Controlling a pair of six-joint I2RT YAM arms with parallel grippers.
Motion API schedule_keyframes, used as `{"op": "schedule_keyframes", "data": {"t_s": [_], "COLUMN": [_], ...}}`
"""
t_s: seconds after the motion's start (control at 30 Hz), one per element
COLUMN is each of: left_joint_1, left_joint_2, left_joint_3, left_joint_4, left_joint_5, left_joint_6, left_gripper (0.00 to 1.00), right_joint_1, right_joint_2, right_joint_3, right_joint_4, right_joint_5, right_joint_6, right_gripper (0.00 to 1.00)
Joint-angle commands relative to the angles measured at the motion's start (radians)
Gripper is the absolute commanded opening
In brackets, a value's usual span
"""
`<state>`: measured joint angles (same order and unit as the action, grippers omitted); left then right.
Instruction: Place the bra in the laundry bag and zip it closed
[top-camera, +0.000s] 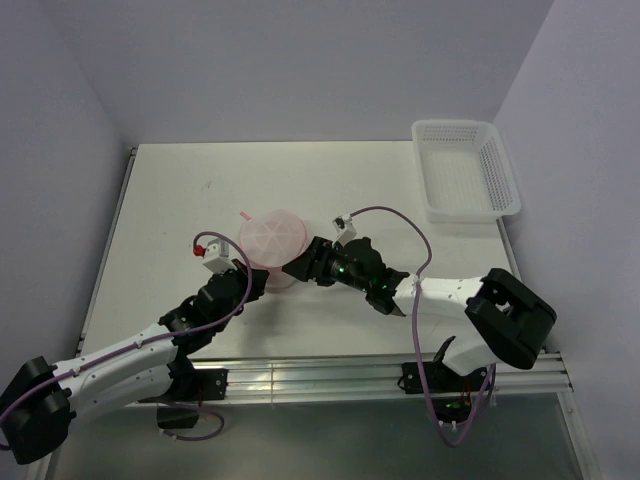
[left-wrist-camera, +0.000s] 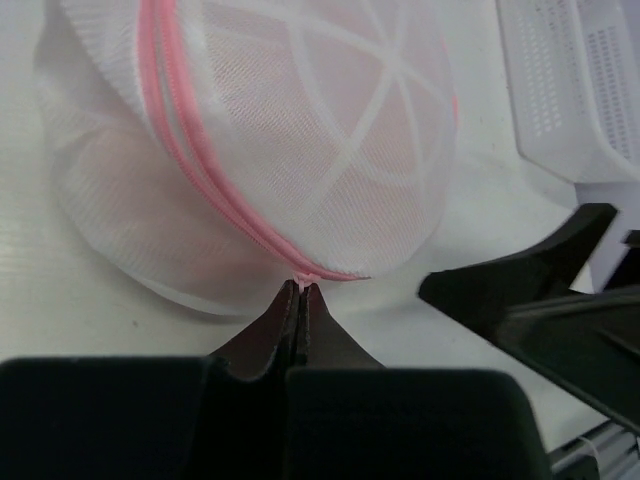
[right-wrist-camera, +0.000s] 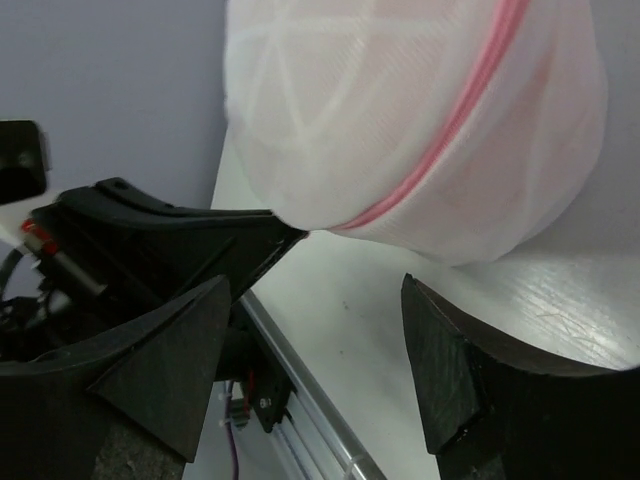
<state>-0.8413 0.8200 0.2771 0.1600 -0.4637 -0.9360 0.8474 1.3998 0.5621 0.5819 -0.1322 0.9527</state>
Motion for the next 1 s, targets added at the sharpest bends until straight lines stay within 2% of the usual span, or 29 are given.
{"op": "schedule_keyframes", "data": {"t_s": [0.0, 0.07, 0.27, 0.5, 0.53, 0.57, 0.6, 0.67, 0.73, 0.77, 0.97], "left_joint_1": [-0.021, -0.036, -0.054, -0.059, -0.059, -0.061, -0.061, -0.061, -0.061, -0.061, -0.056], "left_joint_2": [-0.004, -0.013, 0.007, -0.001, -0.002, -0.007, -0.008, -0.010, -0.015, -0.024, -0.120], "left_joint_3": [0.025, 0.013, 0.002, -0.001, -0.001, 0.004, 0.007, 0.011, 0.014, 0.016, 0.028], "left_joint_4": [0.087, 0.098, 0.116, 0.121, 0.124, 0.121, 0.118, 0.099, 0.082, 0.073, -0.085], "left_joint_5": [0.045, 0.053, 0.073, 0.079, 0.079, 0.076, 0.074, 0.063, 0.054, 0.040, -0.075], "left_joint_6": [-0.027, -0.034, -0.049, -0.052, -0.050, -0.047, -0.046, -0.035, -0.024, -0.020, 0.043], "left_gripper": [0.00, 0.00, 0.00, 0.00, 0.00, 0.00, 0.00, 0.00, 0.00, 0.00, 0.00], "right_joint_1": [0.015, 0.018, 0.018, 0.018, 0.018, 0.016, 0.016, 0.015, 0.007, 0.001, -0.105], "right_joint_2": [0.059, 0.083, 0.122, 0.134, 0.140, 0.142, 0.143, 0.143, 0.139, 0.137, 0.084], "right_joint_3": [0.044, 0.055, 0.097, 0.102, 0.105, 0.107, 0.105, 0.104, 0.099, 0.093, 0.042], "right_joint_4": [0.055, 0.059, 0.084, 0.122, 0.121, 0.118, 0.118, 0.118, 0.116, 0.115, 0.090], "right_joint_5": [0.011, 0.019, 0.009, 0.012, 0.014, 0.019, 0.025, 0.036, 0.040, 0.033, 0.020], "right_joint_6": [0.046, 0.054, 0.060, 0.073, 0.075, 0.074, 0.073, 0.072, 0.064, 0.063, 0.028], "right_gripper": [0.75, 0.74, 0.62, 0.60, 0.56, 0.36, 0.27, 0.13, 0.03, 0.00, 0.00]}}
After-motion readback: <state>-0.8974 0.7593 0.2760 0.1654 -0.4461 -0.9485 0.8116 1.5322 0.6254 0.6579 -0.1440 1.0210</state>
